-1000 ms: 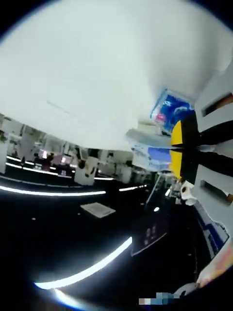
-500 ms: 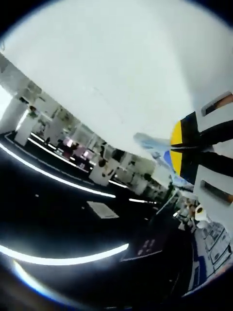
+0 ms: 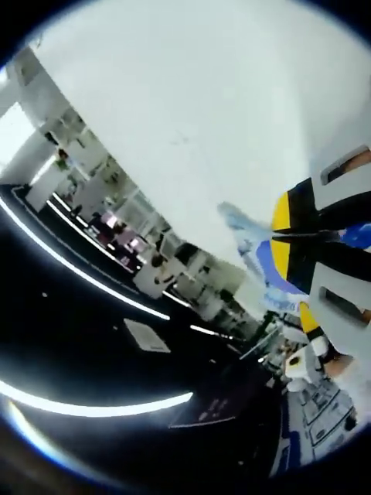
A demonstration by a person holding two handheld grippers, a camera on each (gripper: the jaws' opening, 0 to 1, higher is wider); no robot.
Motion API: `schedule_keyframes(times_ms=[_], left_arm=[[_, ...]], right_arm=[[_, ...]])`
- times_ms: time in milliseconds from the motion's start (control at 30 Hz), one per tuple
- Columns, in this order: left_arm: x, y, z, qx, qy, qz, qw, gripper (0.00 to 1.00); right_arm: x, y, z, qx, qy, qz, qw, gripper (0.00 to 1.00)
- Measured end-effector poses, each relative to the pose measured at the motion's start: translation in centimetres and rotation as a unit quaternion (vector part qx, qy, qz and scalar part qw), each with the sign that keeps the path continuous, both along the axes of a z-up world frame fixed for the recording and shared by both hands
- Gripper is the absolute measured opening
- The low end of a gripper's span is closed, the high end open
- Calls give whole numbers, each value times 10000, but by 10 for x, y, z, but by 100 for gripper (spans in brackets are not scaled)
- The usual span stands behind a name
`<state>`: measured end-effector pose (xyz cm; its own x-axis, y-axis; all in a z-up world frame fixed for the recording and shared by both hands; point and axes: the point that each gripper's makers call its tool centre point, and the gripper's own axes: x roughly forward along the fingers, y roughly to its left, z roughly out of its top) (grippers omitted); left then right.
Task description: Arrange the tabletop items into an orderly group along one side of the table until the central work area is clear of visible clutter.
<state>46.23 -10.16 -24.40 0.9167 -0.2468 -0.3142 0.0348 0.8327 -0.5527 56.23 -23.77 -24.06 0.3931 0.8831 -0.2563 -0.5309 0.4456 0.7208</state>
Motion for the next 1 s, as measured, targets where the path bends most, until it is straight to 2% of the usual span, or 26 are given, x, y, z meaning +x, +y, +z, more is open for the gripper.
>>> schedule_keyframes(times_ms=[100,133,233,300,400,467,567,633,700,767,800,833,867,900,933,1000], left_arm=[[12,11,-8,25,124,92,9999,0],[15,14,-18,106,299,94,9995,0],[25,17,-37,408,574,-54,9975,0],[34,20,-44,408,593,-57,9974,0],[41,19,-61,310,753,11,9967,0],[40,17,-74,302,959,47,9949,0],[37,11,-91,541,1160,-75,9917,0],[34,15,-106,632,1346,-158,9888,1],[29,20,-117,547,1510,-59,9870,1],[25,19,-125,546,1648,-87,9848,1],[24,18,-128,561,1689,-107,9840,1],[22,16,-133,583,1757,-150,9826,1],[19,14,-137,612,1811,-180,9814,1],[17,15,-141,692,1879,-194,9795,1],[12,19,-148,909,1968,-176,9760,1],[7,17,-156,882,2068,-106,9743,1]], right_arm=[[14,9,-12,-242,-83,23,9997,0],[11,11,-17,-317,-98,25,9994,0],[17,11,-43,-717,-93,-12,9974,0],[12,9,-51,-909,-79,-23,9958,0],[17,6,-74,-1292,-84,8,9916,0],[21,7,-84,-1436,-104,68,9896,0],[19,8,-97,-1724,-187,223,9846,0],[26,12,-113,-1855,-167,354,9819,0],[24,18,-122,-1923,-214,517,9797,0],[14,17,-130,-2241,-343,730,9712,0],[17,16,-143,-2473,-382,793,9649,0],[15,15,-149,-2593,-403,843,9613,0],[6,16,-149,-2673,-403,899,9586,0],[3,18,-152,-2662,-365,894,9591,0],[1,19,-155,-2650,-381,935,9590,0],[1,22,-155,-2559,-429,908,9615,0]])
